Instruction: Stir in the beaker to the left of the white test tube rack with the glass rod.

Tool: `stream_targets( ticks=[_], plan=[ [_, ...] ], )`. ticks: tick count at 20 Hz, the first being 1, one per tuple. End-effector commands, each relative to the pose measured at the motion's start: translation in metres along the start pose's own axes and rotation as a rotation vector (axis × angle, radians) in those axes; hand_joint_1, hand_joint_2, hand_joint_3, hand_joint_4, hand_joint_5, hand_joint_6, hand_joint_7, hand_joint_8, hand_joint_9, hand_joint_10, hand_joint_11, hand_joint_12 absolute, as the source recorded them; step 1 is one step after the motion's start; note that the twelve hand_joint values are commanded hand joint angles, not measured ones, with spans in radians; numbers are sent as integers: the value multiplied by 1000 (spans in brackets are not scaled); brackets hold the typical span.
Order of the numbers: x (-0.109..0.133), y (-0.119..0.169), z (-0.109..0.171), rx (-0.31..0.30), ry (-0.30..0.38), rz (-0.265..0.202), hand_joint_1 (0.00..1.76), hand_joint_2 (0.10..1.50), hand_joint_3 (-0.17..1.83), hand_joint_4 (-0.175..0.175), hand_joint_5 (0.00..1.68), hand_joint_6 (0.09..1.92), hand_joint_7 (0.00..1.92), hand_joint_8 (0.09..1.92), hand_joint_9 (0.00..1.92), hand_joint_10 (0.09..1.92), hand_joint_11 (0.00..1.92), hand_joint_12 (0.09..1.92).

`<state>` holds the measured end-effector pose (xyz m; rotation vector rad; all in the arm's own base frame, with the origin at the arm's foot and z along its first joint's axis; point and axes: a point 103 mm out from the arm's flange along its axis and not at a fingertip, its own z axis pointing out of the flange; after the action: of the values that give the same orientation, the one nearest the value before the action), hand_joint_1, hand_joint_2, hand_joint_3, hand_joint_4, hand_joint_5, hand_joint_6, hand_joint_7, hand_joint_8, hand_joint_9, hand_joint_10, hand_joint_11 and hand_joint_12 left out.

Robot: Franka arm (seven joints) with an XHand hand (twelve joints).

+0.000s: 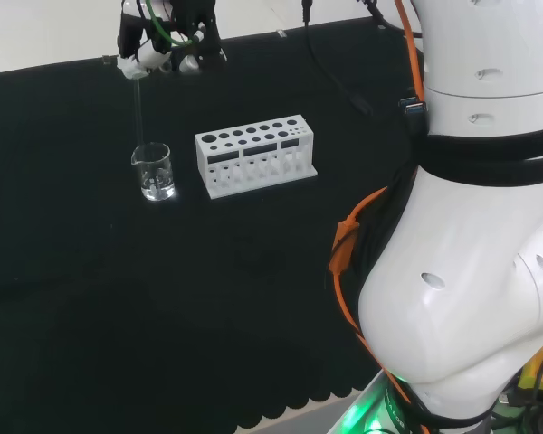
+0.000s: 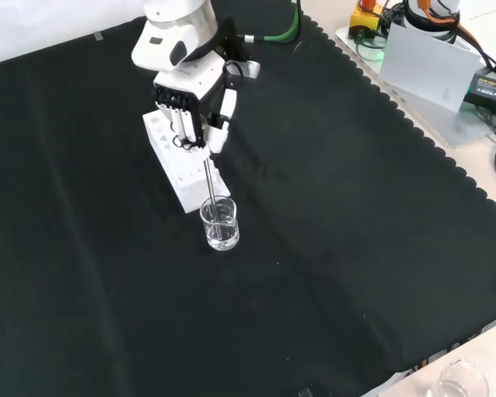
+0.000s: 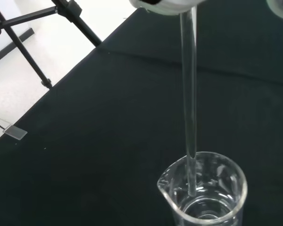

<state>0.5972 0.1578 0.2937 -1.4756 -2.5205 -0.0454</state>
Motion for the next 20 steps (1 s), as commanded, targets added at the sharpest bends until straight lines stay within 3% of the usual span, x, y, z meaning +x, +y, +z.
stream_targets(
  ticks=[1, 8, 20],
  plan=[
    [-13, -23, -6, -3, -9, 25, 1325, 1041, -175, -175, 1453, 87, 1381, 594, 1839, 290, 1740, 362],
    [8, -49, -20, -19, -23, 21, 1325, 1041, -175, -175, 1453, 87, 1381, 594, 1840, 289, 1739, 365],
    [35, -54, -28, -60, -19, -8, 1325, 1041, -175, -175, 1453, 87, 1382, 593, 1841, 287, 1738, 367]
  ],
)
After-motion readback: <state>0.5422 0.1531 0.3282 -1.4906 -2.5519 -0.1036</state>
